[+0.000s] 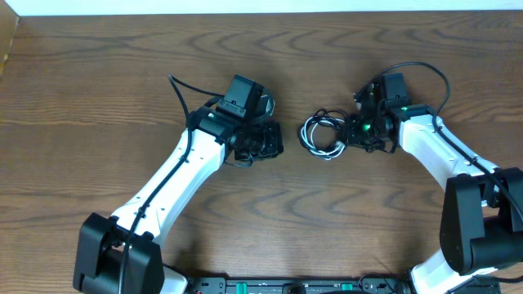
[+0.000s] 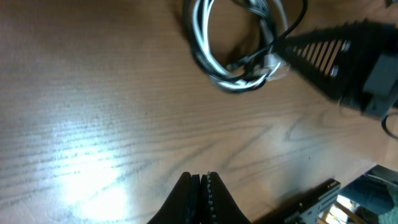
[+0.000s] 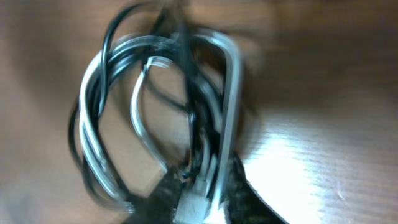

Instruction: Untangle cables

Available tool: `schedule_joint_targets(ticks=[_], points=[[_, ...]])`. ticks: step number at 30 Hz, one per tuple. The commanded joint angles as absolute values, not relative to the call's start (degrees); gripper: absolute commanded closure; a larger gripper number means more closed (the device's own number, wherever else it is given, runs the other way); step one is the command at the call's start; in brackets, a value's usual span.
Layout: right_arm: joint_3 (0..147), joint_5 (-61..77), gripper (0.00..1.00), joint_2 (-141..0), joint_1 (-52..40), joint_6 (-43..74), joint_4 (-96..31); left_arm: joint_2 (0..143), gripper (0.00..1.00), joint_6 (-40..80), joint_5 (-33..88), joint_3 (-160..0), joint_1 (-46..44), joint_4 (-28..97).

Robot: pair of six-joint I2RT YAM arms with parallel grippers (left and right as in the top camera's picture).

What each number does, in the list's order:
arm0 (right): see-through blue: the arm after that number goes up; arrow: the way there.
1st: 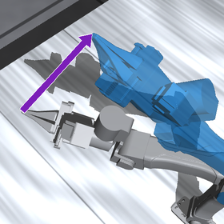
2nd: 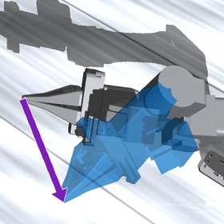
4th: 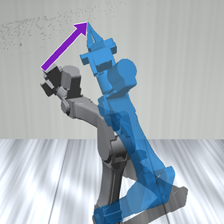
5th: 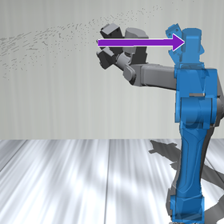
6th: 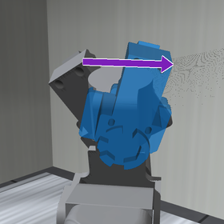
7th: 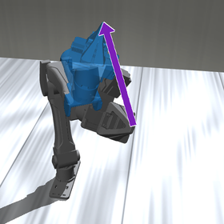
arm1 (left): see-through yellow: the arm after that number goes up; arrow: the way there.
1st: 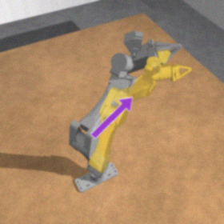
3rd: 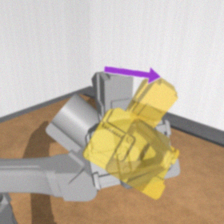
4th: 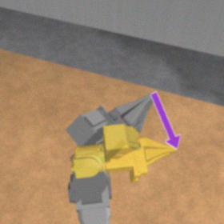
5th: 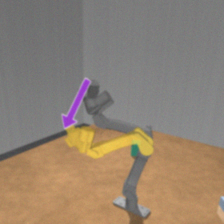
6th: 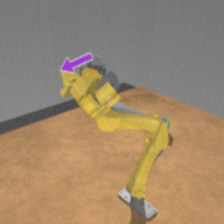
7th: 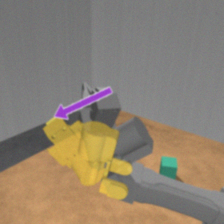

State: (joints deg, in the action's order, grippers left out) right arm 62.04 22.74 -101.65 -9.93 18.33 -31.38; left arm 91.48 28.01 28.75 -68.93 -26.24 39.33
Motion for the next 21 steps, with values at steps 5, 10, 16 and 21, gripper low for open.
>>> schedule_joint_targets(ticks=[5,10,16,21], points=[[65.71,29.06,0.52,-101.23,-9.56,12.78,-32.36,91.59,0.9,29.54,27.4,-69.54,-26.22,36.77],[68.47,28.73,0.44,-101.27,-9.08,13.69,-27.88,93.8,0.9,30.15,27.42,-69.54,-26.22,36.77],[68.47,25.43,0.46,-103.2,-11.09,16.91,-25.85,96.14,0.9,31.16,27.64,-69.47,-26.44,36.77],[68.45,24.16,0.57,-105.08,-12.62,18.55,-31.11,96.47,0.9,31.16,27.62,-69.45,-26.55,36.77]])
